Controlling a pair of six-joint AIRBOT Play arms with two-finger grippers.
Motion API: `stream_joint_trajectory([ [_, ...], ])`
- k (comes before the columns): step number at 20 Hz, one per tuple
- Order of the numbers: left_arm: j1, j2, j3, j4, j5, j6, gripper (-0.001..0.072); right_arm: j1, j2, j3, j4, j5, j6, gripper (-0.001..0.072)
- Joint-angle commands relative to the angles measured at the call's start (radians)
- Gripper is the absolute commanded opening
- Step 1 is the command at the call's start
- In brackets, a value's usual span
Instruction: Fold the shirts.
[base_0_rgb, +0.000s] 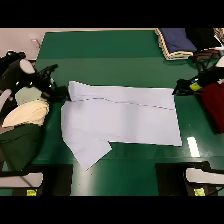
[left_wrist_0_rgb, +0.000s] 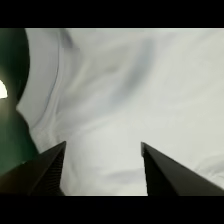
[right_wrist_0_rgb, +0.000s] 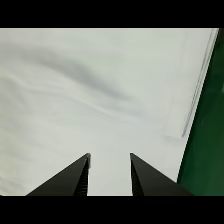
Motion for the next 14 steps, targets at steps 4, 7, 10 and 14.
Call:
stream_joint_trajectory([
  [4, 0.001, 0.440, -0.601, 0.056, 0.030, -0.128, 0.0540, -0.008, 0.200, -0.005, 0.011, 0.037, -0.009, 0.0303],
  [7, 0.001, 0.542, -0.739, -0.036, 0.067, -0.150, 0.0539, -0.008, 0.225, -0.005, 0.010, 0.037, -0.009, 0.0303],
  [10, 0.001, 0.545, -0.822, -0.171, 0.136, -0.125, 0.0540, -0.008, 0.224, -0.005, 0.011, 0.044, -0.009, 0.0303],
  [14, 0.000, 0.545, -0.872, -0.301, 0.268, -0.087, 0.0538, -0.008, 0.225, -0.005, 0.010, 0.045, -0.009, 0.0303],
])
